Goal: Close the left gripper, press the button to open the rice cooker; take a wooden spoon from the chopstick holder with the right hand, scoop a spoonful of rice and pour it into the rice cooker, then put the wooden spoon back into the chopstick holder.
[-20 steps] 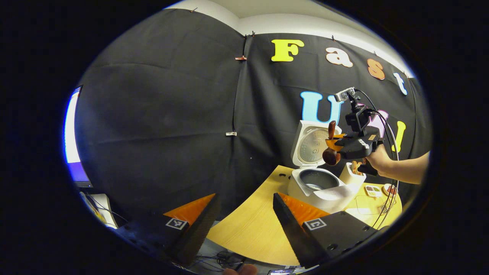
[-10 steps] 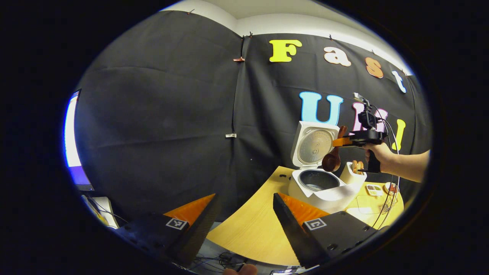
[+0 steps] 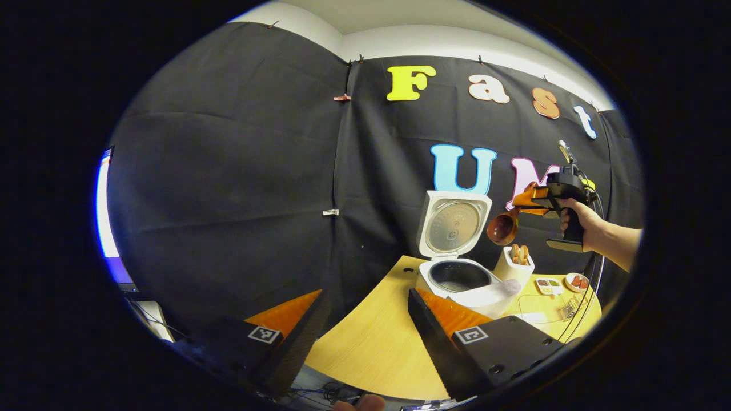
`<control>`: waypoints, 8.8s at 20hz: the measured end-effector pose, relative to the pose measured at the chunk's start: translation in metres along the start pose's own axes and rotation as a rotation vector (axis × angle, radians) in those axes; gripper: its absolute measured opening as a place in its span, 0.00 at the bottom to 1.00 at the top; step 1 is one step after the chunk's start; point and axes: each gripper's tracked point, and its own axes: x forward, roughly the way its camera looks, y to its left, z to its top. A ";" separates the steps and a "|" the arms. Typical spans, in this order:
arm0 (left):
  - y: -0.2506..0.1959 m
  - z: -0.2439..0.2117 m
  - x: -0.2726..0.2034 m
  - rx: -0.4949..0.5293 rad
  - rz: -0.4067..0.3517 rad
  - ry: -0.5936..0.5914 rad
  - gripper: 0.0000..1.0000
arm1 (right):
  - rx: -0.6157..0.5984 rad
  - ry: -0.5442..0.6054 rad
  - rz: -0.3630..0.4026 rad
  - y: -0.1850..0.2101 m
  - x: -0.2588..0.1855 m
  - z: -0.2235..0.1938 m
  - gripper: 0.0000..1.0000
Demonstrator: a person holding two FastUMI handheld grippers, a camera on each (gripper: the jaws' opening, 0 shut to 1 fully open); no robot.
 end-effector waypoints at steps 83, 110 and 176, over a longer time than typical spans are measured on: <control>-0.222 0.129 0.052 0.064 -0.296 -0.187 0.95 | -0.528 -0.401 -0.377 -0.223 -0.347 0.132 0.98; -0.267 0.165 0.414 0.144 -0.258 -0.134 0.94 | -0.567 -0.506 -0.572 -0.159 -0.390 0.101 0.97; -0.294 -0.025 0.241 0.085 -0.179 0.009 0.96 | -0.634 -0.424 -0.552 -0.154 -0.426 0.065 0.97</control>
